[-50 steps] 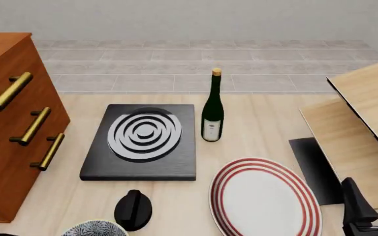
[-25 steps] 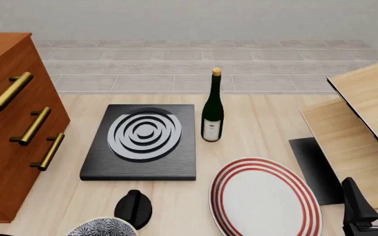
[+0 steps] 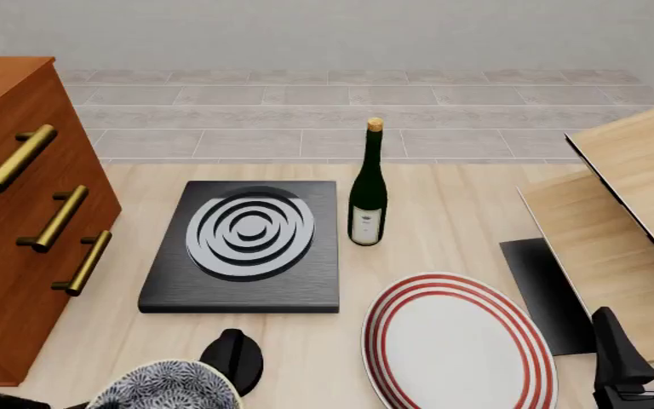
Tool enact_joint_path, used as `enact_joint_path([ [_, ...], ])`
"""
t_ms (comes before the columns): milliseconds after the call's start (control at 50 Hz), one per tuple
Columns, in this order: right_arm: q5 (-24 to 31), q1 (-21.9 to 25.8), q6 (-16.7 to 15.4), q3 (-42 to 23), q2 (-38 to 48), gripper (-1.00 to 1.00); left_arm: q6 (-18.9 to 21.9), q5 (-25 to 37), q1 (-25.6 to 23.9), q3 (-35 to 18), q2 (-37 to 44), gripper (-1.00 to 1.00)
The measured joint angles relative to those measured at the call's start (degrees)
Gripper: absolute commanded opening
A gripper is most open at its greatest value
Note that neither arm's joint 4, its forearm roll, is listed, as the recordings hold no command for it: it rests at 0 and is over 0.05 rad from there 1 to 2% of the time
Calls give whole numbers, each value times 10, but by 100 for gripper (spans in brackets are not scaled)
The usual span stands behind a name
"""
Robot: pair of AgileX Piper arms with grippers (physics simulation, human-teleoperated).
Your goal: Put the bowl on the top of the cabinet.
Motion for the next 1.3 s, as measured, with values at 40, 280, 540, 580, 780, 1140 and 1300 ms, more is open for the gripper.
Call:
enact_joint_path([
  [40,0,0,0,0,0,100,2,3,0,-9,-1,-100],
  [280,1,0,1,1,-1,100,13,21,1,-81,3,-100],
  [540,1,0,0,1,-2,100,8,-5,-5,-135,31,-100],
  [580,1,0,0,1,-2,100,8,-13,-8,-142,37,-100],
  [780,1,0,0,1,-2,100,7,-61,-21,-172,75,-100],
  [1140,1,1,-1,1,-2,100,14,-161,-40,-217,163,-100],
  [1300,2,1,-1,0,-2,100,-8,-204,-34,-230,211,-100],
])
